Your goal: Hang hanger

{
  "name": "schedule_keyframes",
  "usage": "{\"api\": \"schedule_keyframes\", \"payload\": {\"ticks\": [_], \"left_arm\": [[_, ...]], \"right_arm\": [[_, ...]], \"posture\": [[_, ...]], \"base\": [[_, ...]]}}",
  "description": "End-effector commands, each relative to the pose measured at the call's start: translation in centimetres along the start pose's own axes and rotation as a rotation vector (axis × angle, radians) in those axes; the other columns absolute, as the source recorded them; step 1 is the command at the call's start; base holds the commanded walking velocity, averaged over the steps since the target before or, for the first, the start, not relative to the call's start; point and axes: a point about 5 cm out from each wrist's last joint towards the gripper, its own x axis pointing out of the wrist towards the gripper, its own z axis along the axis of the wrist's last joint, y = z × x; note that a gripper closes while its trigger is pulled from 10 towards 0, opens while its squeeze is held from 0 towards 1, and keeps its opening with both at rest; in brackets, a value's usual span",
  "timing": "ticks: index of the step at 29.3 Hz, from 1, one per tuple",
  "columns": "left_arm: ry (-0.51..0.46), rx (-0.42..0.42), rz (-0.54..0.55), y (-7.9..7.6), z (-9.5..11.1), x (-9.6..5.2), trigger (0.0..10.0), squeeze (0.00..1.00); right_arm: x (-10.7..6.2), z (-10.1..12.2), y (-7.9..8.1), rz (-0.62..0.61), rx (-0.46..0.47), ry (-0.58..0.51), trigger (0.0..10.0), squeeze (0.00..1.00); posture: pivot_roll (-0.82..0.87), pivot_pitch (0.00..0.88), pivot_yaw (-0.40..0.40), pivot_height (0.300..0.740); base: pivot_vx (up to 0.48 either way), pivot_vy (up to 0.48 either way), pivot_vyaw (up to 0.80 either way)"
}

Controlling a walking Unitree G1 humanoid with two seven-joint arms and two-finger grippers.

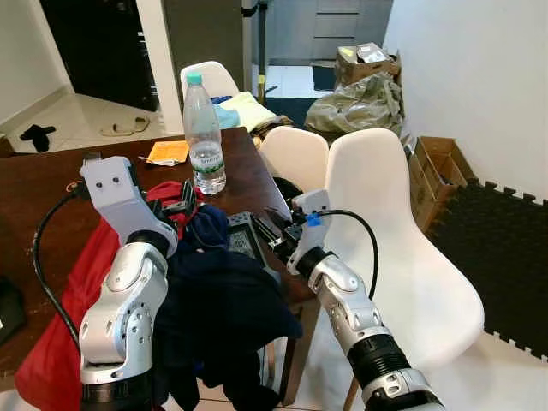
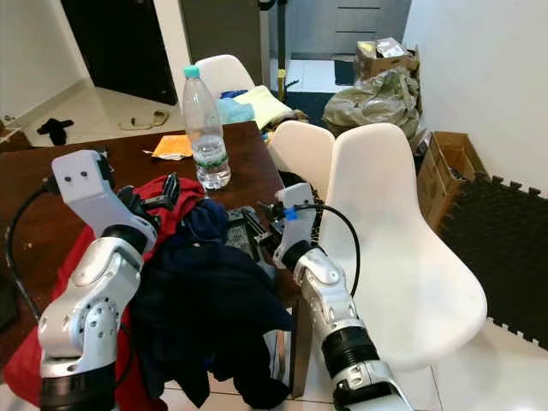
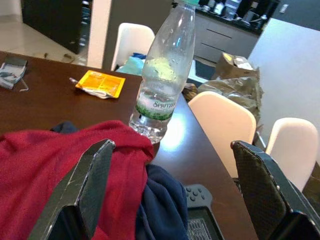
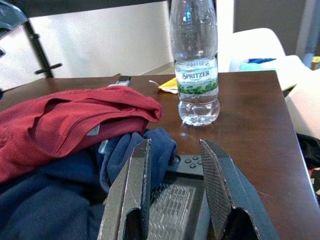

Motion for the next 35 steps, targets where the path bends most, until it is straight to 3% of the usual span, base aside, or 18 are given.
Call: {"api": "schedule_keyframes", "payload": {"ticks": [1, 8, 12, 20, 27, 35], "left_arm": [[-0.005, 0.0, 0.022, 0.4, 0.0, -0.2, 10.0, 0.0], [-0.009, 0.006, 0.023, 0.4, 0.1, -0.2, 10.0, 0.0], [-0.014, 0.013, 0.02, 0.3, 0.3, -0.1, 10.0, 0.0], [-0.014, 0.018, 0.016, 0.3, 0.4, 0.0, 10.0, 0.0], [-0.013, 0.022, 0.016, 0.3, 0.4, 0.0, 10.0, 0.0], [-0.01, 0.025, 0.009, 0.3, 0.4, 0.1, 10.0, 0.0]], "right_arm": [[0.0, -0.3, 0.4, 0.014, 0.019, 0.009, 10.0, 0.0], [0.2, 0.1, 0.5, 0.013, 0.043, -0.013, 10.0, 0.0], [0.3, 0.9, 0.2, -0.009, 0.121, -0.072, 10.0, 0.0], [0.2, 0.9, 0.3, 0.01, 0.097, -0.065, 10.0, 0.0], [0.3, 0.8, 0.4, 0.011, 0.121, -0.07, 10.0, 0.0], [0.3, 0.7, 0.4, 0.009, 0.104, -0.064, 10.0, 0.0]], "posture": [[0.18, 0.02, -0.002, 0.74], [0.18, 0.019, -0.002, 0.74], [0.18, 0.018, 0.0, 0.74], [0.18, 0.017, 0.002, 0.74], [0.19, 0.015, 0.005, 0.74], [0.19, 0.009, 0.01, 0.74]], "base": [[0.0, 0.48, 0.0], [0.0, 0.48, 0.0], [0.0, 0.48, 0.0], [0.0, 0.48, 0.0], [0.0, 0.48, 0.78], [0.0, 0.48, 0.0]]}}
